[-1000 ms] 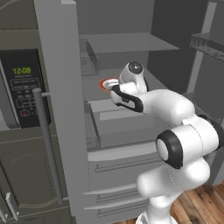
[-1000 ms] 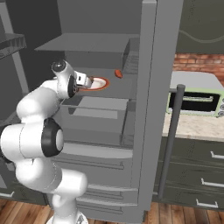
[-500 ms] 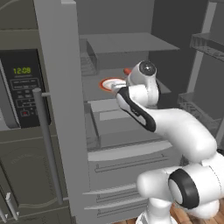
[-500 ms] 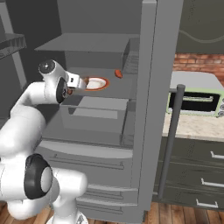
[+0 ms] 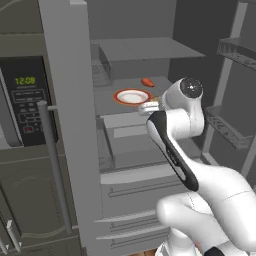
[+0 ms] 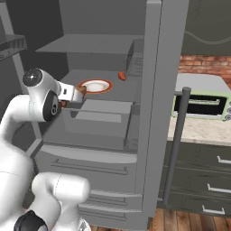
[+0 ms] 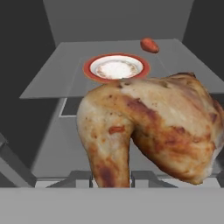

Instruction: Retrieve the chicken drumstick from the fridge and place it on the saucepan with marinade on the stove.

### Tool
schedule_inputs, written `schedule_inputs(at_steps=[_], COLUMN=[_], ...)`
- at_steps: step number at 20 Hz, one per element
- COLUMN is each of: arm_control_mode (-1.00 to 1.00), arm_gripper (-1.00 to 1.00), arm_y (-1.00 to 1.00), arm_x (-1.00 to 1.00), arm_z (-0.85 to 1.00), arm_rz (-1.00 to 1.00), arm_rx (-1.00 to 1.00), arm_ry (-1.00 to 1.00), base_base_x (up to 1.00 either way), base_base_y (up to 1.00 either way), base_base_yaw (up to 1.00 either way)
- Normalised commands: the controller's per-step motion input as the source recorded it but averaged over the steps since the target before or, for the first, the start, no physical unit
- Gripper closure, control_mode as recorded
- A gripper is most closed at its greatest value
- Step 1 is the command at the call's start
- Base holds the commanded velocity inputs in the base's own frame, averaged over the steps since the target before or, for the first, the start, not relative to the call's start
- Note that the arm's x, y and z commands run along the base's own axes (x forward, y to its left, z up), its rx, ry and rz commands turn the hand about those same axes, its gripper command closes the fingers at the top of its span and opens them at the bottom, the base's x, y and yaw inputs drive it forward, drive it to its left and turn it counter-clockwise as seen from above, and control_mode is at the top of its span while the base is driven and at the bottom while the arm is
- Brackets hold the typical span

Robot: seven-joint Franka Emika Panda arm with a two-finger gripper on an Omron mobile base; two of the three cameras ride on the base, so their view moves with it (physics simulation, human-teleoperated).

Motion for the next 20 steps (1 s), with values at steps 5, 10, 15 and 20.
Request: schedule_inputs(at_steps=[5,10,15,20], arm_control_mode=[-1.0,-1.0,-1.0,-1.0], arm_gripper=[1.0,1.0,1.0,1.0], arm_y=[-0.06,-0.13,-0.1,-0.03], arm_x=[-0.96,-0.71,-0.44,-0.34], arm_z=[0.16,0.04,0.0,0.0], arm_rz=[0.0,-0.01,-0.02,-0.02], arm_rx=[0.0,0.0,0.0,0.0], arm_ry=[0.0,0.0,0.0,0.0], base_base_x=[0.0,0.0,0.0,0.0], base_base_y=[0.0,0.0,0.0,0.0], base_base_yaw=[0.0,0.0,0.0,0.0])
